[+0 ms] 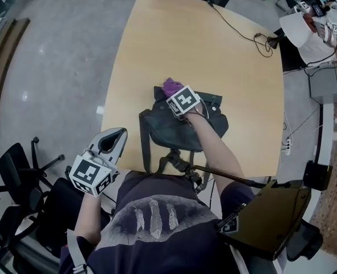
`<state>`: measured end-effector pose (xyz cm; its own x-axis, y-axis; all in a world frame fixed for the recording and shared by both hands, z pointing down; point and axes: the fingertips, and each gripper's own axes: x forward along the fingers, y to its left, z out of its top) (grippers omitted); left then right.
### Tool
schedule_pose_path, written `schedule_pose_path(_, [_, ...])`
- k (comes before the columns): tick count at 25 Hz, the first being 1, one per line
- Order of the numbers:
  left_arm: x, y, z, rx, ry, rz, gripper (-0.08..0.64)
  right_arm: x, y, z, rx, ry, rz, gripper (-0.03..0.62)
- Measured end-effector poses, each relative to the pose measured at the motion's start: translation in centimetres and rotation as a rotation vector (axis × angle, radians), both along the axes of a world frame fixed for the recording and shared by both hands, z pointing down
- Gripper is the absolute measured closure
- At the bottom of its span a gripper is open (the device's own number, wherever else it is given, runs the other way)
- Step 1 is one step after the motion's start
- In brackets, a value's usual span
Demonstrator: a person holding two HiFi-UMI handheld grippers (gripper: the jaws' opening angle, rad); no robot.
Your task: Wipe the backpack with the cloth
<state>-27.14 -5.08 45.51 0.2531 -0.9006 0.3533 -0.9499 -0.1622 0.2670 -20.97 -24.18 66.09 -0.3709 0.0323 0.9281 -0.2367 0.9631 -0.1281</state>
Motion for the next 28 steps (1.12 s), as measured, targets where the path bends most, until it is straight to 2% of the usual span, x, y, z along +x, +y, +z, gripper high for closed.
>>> schedule_pose_path(6, [-0.6,0.6,0.2,-0.008,0.003,-0.016,0.554,-2.9,2.3,-0.7,-0.072,-0.064,-0.017,0.563])
schedule_pose_path(9, [-0.9,0.7,0.0,-0.004,0.0,-0.024,0.554,-4.7,4.2,-1.5,-0.17,-0.125,-0.022,0.563])
schedule_pose_path(11, [-1.0,0.8,0.0,-0.001,-0.001,-0.026,0.554,-6.0,5.7,-2.8,-0.313,-0.217,0.015,0.563])
schedule_pose_path(14, [-1.1,1.1,0.0,0.0,-0.003,-0.023,0.554,-7.9,8.4,-7.4,-0.653,-0.438,0.09,0.563])
schedule_pose_path(16, [-1.0,1.2,-0.1,0.001,-0.003,-0.017,0.554,-8.0,10.5,-11.1,-0.861,-0.551,0.077,0.563])
schedule_pose_path(18, [-0.9,1.1,0.0,0.003,-0.004,-0.009,0.554,-7.1,12.5,-12.9,-0.952,-0.569,0.017,0.563])
schedule_pose_path(20, [-0.6,0.9,0.1,0.006,-0.005,0.005,0.554,-6.1,13.4,-11.8,-0.913,-0.507,-0.012,0.563])
schedule_pose_path(22, [0.0,0.7,0.2,0.01,-0.003,0.023,0.554,-5.1,12.8,-9.1,-0.79,-0.427,0.026,0.563])
schedule_pose_path(24, [0.5,0.5,0.1,0.015,0.0,0.039,0.554,-3.8,11.3,-6.5,-0.597,-0.339,0.053,0.563])
schedule_pose_path(26, [0.8,0.3,0.1,0.017,-0.002,0.051,0.554,-2.0,9.9,-4.2,-0.345,-0.208,-0.019,0.563])
schedule_pose_path(27, [1.0,0.3,0.0,0.017,-0.003,0.055,0.554,-1.3,9.5,-3.5,-0.254,-0.162,-0.058,0.563])
schedule_pose_path(28, [1.2,0.2,0.0,0.016,-0.003,0.06,0.554,-0.9,9.3,-3.2,-0.206,-0.143,-0.078,0.563])
